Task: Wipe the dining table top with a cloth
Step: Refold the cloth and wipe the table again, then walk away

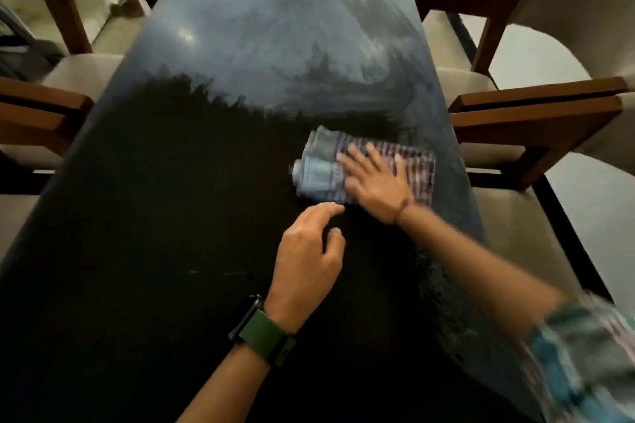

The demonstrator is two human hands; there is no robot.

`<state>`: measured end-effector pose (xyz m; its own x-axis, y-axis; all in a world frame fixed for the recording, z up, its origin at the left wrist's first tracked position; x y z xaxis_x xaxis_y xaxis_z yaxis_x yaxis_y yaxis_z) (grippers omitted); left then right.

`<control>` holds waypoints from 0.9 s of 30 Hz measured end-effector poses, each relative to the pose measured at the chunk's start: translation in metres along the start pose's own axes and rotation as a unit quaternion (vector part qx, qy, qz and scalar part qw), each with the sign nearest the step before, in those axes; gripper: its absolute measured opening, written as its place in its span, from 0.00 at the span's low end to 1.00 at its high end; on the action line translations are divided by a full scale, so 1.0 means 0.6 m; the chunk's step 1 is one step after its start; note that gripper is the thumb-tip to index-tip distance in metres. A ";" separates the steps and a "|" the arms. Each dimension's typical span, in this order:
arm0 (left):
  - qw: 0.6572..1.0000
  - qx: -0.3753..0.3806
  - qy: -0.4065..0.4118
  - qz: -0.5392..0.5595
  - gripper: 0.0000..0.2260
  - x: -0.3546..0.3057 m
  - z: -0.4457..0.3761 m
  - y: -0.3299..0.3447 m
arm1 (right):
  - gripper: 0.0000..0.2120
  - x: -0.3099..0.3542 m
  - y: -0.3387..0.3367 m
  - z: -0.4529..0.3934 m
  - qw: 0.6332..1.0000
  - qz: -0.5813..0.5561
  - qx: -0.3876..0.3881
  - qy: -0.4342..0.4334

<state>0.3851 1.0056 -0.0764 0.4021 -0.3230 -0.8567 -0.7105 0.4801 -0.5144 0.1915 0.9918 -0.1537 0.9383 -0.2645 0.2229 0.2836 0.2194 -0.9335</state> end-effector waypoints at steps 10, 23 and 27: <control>0.998 0.061 0.015 0.015 0.15 -0.022 -0.008 0.060 | 0.25 0.054 0.128 0.355 0.984 0.116 0.045 -0.130; 0.996 0.078 0.046 -0.002 0.15 -0.026 0.009 0.085 | 0.22 -0.125 -0.035 -0.026 0.994 -0.020 -0.037 0.100; 0.996 0.080 0.048 -0.005 0.14 -0.037 0.001 0.082 | 0.23 -0.054 0.031 0.121 0.998 0.008 -0.015 0.061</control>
<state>0.3417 1.0367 -0.0829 0.3459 -0.4018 -0.8479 -0.6026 0.5975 -0.5290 0.1808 1.0726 -0.1579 0.9110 -0.3737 0.1746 0.2614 0.1959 -0.9451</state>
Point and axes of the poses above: each hand's wrist, its own z-axis away from the middle knuckle, its own y-axis out of the palm, x = y × z, the point moved 3 cm from there along -z, towards the middle knuckle, and after that the axes turned 6 degrees about -y, right-handed, at the moved point
